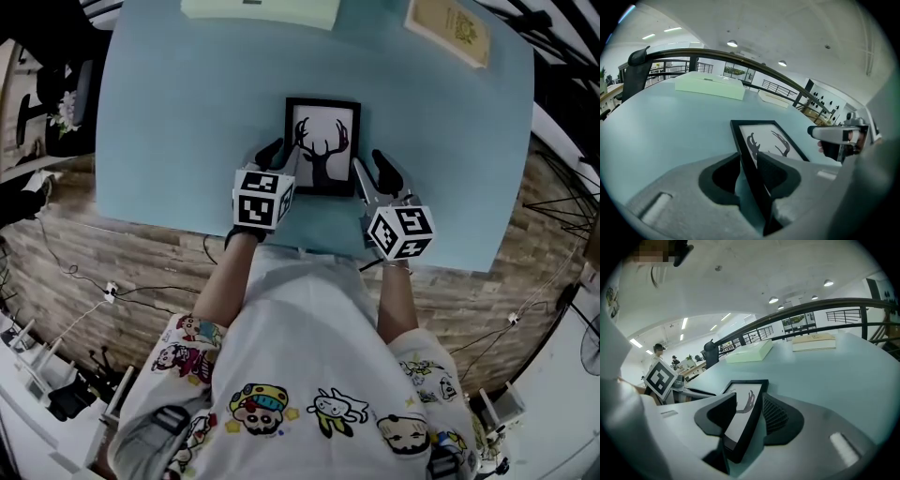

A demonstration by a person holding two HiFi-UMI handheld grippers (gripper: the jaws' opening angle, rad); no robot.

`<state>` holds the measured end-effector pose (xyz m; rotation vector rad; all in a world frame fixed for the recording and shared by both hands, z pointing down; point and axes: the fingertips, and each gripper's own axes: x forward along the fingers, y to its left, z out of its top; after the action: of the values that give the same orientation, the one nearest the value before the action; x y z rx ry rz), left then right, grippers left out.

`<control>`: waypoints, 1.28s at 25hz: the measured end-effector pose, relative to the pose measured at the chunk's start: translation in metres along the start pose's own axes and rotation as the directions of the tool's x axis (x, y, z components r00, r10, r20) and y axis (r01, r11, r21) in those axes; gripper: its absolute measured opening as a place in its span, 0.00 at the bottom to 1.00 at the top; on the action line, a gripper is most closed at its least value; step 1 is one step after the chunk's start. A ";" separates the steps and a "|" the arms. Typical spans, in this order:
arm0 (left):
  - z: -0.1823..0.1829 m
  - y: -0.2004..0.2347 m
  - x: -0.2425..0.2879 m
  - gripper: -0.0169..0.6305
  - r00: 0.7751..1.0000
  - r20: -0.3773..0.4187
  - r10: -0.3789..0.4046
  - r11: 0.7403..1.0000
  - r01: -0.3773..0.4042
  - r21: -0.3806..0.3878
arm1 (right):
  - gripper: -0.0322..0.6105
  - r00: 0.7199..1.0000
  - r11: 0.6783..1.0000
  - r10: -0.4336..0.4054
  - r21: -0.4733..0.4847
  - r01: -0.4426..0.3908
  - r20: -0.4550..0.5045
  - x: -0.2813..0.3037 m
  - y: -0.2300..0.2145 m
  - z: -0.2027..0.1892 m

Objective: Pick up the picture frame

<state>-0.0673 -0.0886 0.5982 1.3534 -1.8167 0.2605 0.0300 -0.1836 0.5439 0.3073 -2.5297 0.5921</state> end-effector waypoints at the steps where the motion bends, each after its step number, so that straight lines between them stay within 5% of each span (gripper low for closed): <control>1: -0.001 0.000 0.001 0.19 1.000 -0.003 0.001 1.000 -0.001 -0.004 | 0.32 1.000 1.000 -0.001 0.003 0.001 -0.002 0.000 0.000 -0.001; 20: 0.000 0.006 0.004 0.14 1.000 0.000 -0.009 0.989 0.009 -0.146 | 0.32 1.000 0.999 0.001 0.034 0.000 -0.029 0.009 -0.003 -0.010; 32: 0.002 0.008 0.005 0.13 1.000 0.002 -0.013 0.977 0.014 -0.211 | 0.32 0.993 0.973 0.075 0.225 -0.054 -0.086 0.017 -0.013 -0.022</control>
<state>-0.0756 -0.0900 0.6027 1.2166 -1.7805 0.0573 0.0291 -0.1863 0.5743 0.2706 -2.3935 0.8976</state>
